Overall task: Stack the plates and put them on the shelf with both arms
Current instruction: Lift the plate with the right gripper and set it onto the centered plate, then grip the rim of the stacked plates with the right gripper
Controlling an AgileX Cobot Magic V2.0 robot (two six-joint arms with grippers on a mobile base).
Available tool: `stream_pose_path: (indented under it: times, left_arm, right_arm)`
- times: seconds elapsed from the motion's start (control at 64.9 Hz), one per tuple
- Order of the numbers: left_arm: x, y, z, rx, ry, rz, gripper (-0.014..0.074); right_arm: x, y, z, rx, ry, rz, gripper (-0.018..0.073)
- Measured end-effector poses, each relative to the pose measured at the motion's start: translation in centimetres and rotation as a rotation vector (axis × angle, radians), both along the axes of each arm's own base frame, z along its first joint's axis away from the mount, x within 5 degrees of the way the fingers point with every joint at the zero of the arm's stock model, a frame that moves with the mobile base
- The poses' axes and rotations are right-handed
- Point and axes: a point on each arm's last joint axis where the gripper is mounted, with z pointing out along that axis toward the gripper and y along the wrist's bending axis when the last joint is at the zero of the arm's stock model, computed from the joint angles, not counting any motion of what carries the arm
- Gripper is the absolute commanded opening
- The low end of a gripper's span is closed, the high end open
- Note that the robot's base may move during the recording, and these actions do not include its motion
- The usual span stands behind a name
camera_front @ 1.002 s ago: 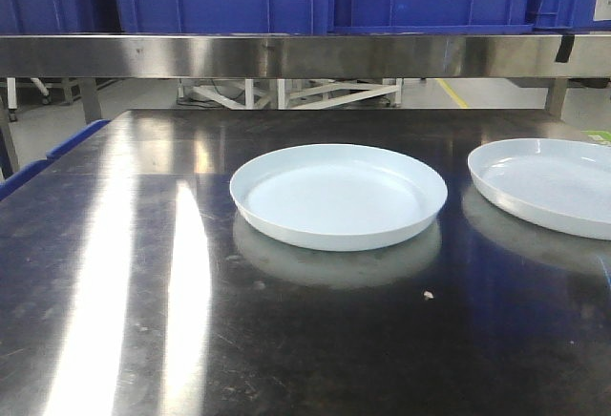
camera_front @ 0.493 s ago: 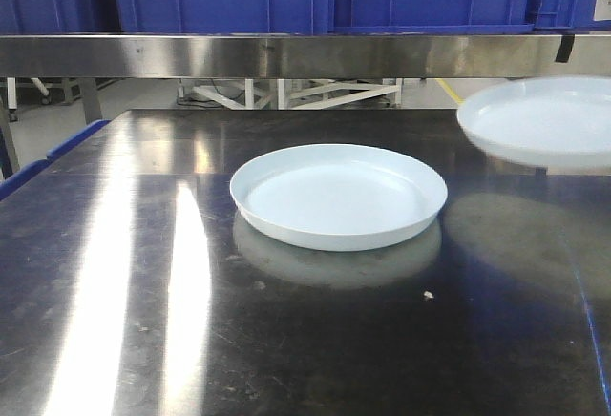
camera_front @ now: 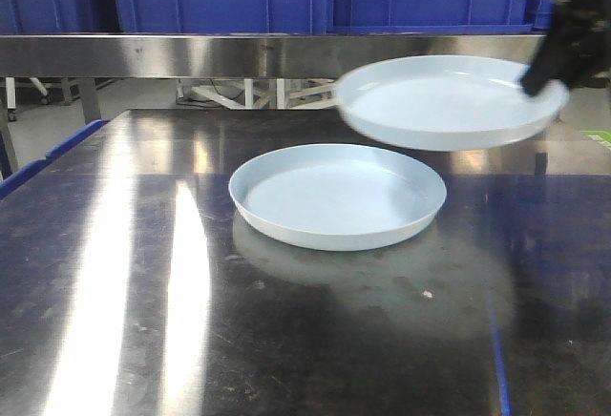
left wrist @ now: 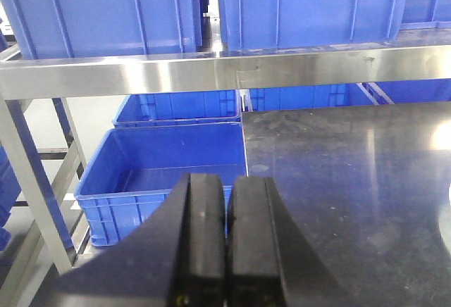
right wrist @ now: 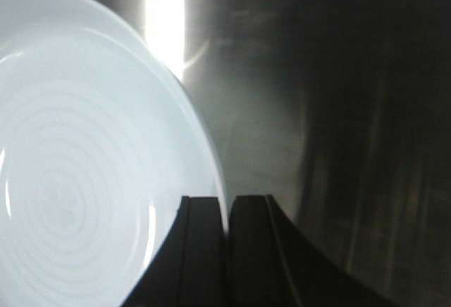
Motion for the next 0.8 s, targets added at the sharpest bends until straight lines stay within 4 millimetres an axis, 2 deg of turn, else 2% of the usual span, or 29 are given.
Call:
stream_pose_path:
  times: [0.108,0.231,0.308,0.478,0.555,0.802]
  left_arm:
    - [0.0,0.0,0.0,0.0,0.0,0.0,0.0082]
    - [0.0,0.0,0.0,0.0,0.0,0.0,0.0082]
    - [0.0,0.0,0.0,0.0,0.0,0.0,0.0082]
    - [0.0,0.0,0.0,0.0,0.0,0.0,0.0082]
    - [0.0,0.0,0.0,0.0,0.0,0.0,0.0082]
    - [0.0,0.0,0.0,0.0,0.0,0.0,0.0082]
  right_arm:
    - [0.4,3.2,-0.9,0.01,0.0,0.056,0.0048]
    - [0.7,5.5,-2.3,0.016,0.023,0.08,0.0052]
    - [0.9,6.7,-3.2,0.016,0.041,0.099,0.0088]
    - [1.1,7.6,-4.8,0.012,0.08,0.117,0.0251]
    - [1.2,7.6,-4.9,0.013,0.08,0.113,0.0312]
    - [1.3,7.5,-4.9,-0.003,0.067,0.111,0.0326]
